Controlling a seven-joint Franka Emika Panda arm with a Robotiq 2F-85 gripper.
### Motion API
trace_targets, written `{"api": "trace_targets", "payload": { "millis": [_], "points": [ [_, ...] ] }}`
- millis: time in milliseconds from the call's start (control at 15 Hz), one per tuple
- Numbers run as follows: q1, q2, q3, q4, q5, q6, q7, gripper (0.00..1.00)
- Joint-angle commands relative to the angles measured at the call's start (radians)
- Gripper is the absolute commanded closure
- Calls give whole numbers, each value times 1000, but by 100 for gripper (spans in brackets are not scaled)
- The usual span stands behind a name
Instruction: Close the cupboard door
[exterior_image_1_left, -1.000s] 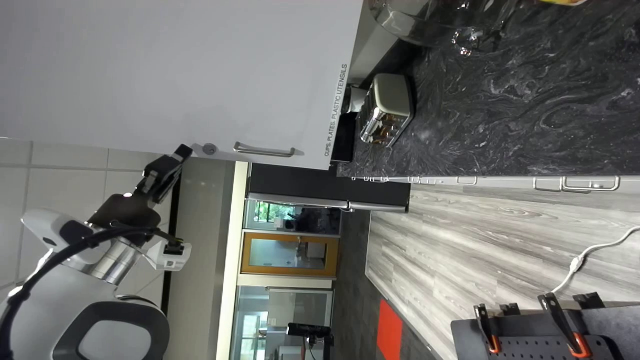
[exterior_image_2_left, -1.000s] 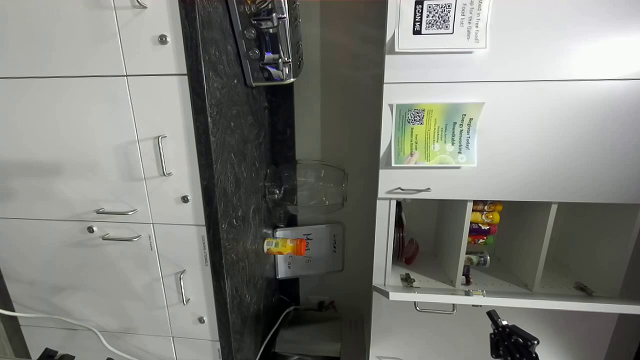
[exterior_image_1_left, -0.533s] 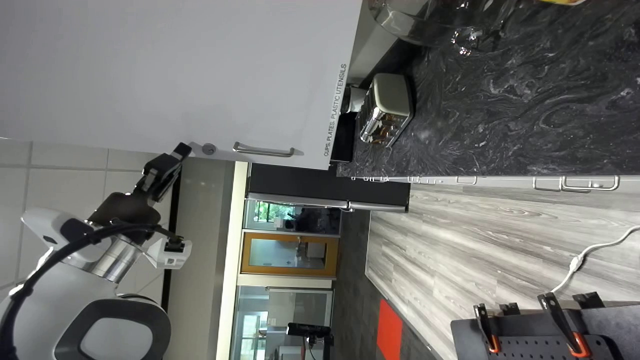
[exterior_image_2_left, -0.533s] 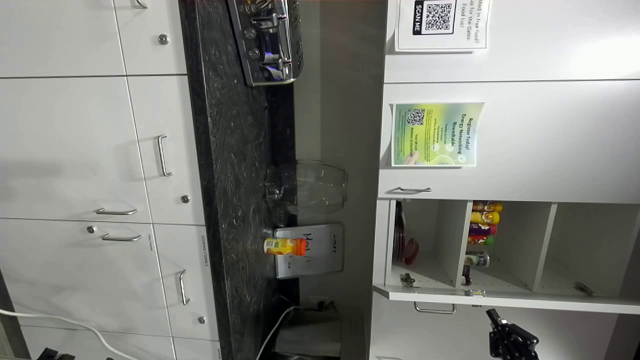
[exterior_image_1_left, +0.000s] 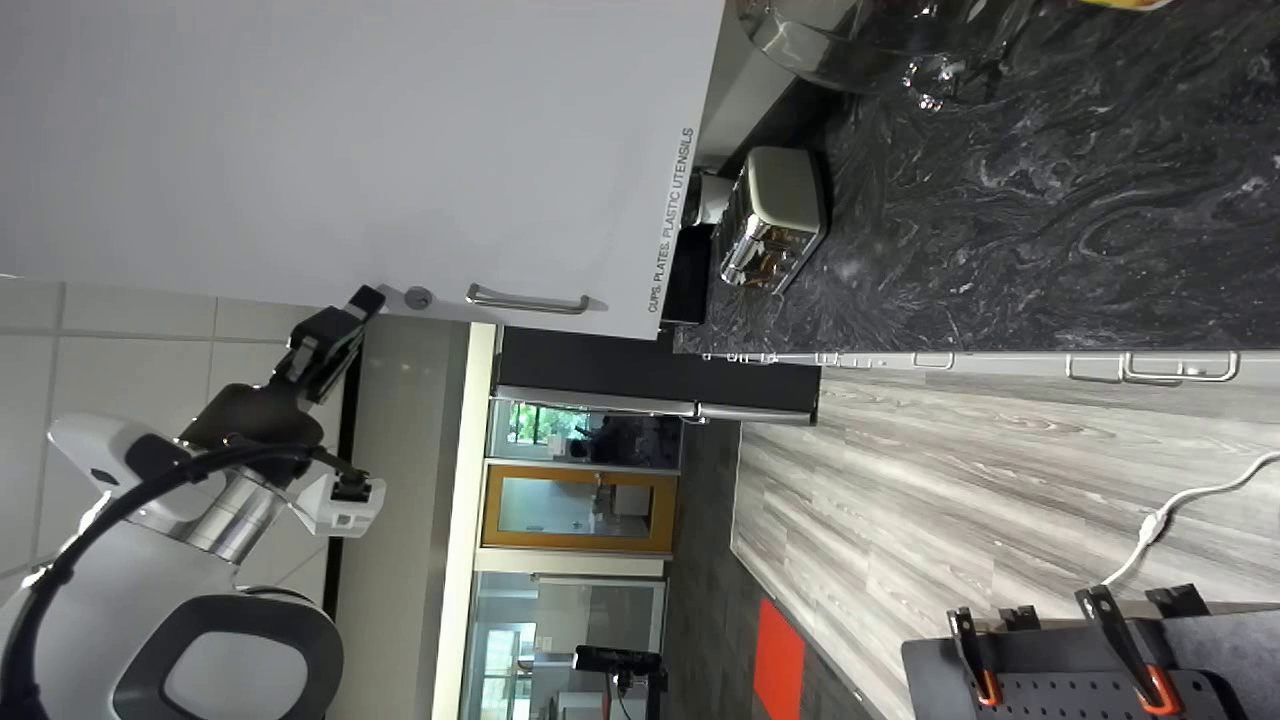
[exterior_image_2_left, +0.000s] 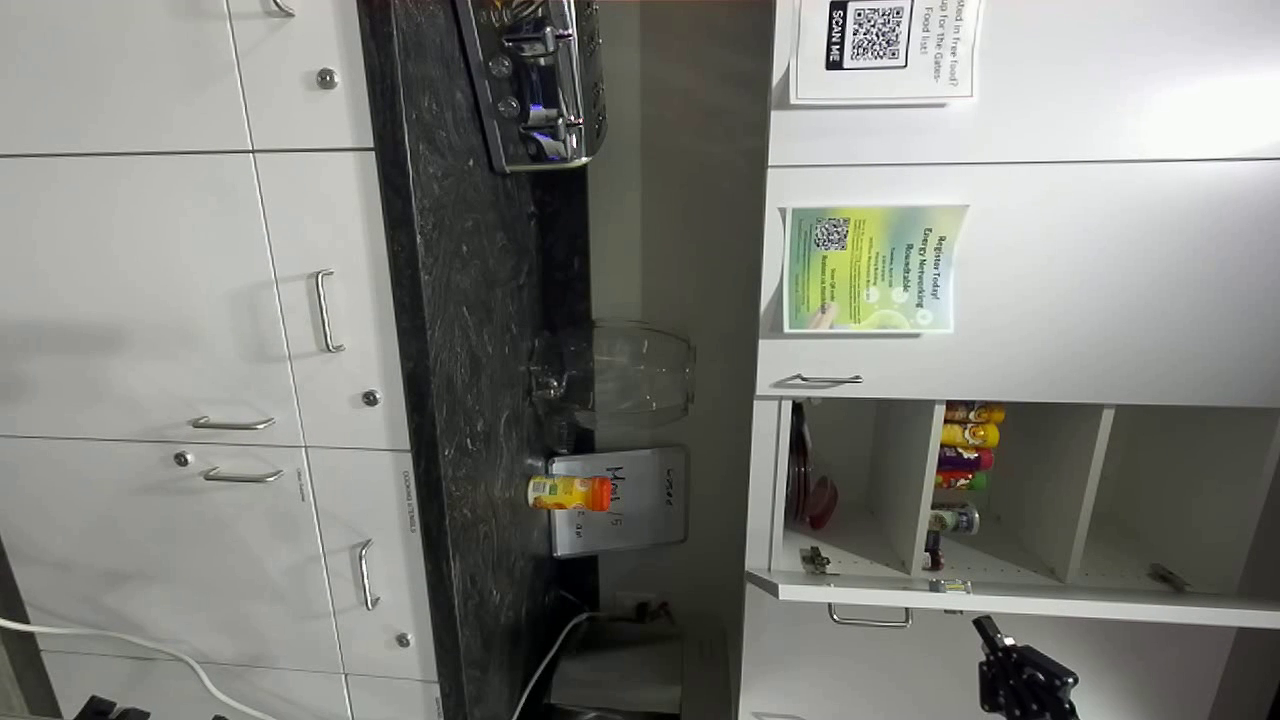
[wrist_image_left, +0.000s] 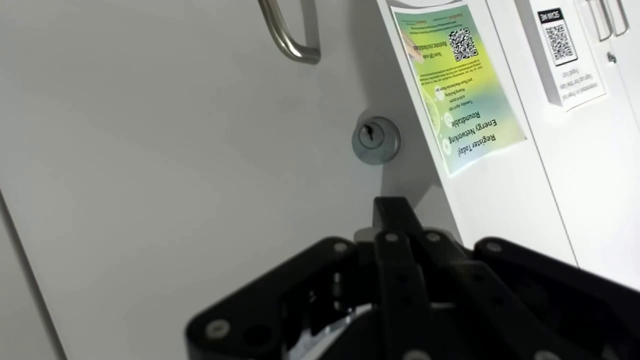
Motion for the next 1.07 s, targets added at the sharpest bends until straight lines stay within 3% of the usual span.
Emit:
{"api": "trace_targets", "payload": {
  "millis": [0, 1000],
  "points": [
    [37, 38, -6, 23, 17, 35, -7, 100],
    [171, 303, -19, 138, 5, 326, -20, 100]
  ]
}}
